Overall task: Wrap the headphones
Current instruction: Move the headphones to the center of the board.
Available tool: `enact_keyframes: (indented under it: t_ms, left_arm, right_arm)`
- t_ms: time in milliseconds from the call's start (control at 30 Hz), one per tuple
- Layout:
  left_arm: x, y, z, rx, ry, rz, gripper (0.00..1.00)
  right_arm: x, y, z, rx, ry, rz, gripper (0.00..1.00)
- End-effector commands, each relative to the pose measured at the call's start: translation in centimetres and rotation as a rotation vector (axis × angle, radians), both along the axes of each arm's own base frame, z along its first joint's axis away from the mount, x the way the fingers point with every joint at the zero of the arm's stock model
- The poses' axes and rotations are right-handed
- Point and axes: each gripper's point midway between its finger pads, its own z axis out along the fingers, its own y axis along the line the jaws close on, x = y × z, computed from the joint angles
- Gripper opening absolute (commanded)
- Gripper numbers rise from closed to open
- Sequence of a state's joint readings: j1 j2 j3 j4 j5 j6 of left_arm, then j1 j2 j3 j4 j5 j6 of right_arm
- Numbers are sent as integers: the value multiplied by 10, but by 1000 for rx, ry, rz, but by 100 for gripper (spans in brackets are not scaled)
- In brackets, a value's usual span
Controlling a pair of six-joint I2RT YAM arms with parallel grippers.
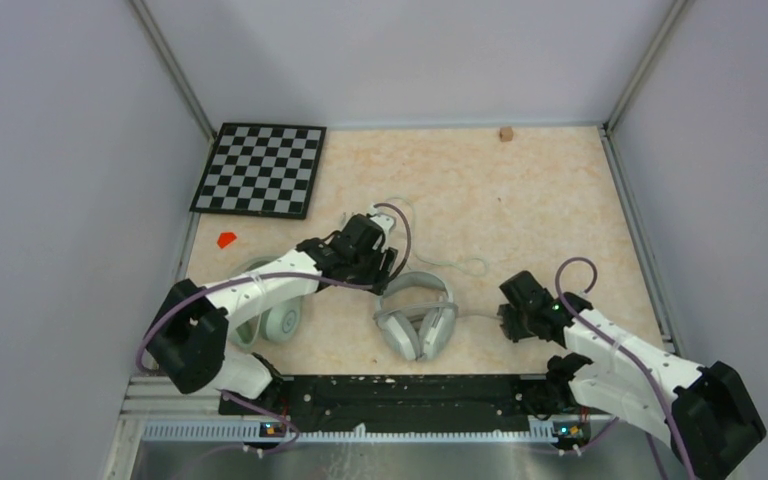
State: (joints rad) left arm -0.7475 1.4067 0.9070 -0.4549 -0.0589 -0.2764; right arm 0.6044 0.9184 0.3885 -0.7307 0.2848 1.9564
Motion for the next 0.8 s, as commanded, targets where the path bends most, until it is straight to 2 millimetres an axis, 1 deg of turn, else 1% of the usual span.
enact_keyframes:
  t_ms: [0, 133, 200, 267, 400, 500, 567, 700, 767]
  left_arm:
    - [1, -15, -11, -51, 34, 9, 67]
    - [-2, -13, -21, -31, 55, -1, 68]
    - [-6, -17, -23, -44, 68, -32, 68]
    - [-8, -20, -24, -56, 73, -49, 68]
    - [-15, -25, -30, -52, 90, -66, 66]
    - [-20, -28, -37, -31, 94, -79, 64]
    - [-23, -33, -38, -26, 92, -84, 60]
    - [-29, -49, -35, -58, 81, -95, 41]
    - [-24, -51, -37, -42, 55, -60, 33]
  right_arm:
    - [-11, -32, -18, -157, 48, -27, 30]
    - [-15, -36, -20, -177, 72, -29, 30]
    - [-15, -35, -21, -172, 71, -35, 29]
    - [-14, -35, -23, -166, 63, -46, 25]
    - [-13, -38, -26, -180, 70, -72, 11]
    - [-11, -42, -26, -206, 78, -85, 5]
    - [-13, -50, -26, -240, 93, -106, 0]
    - [-13, -65, -19, -288, 98, -149, 0]
    - [-13, -72, -15, -305, 89, -170, 0]
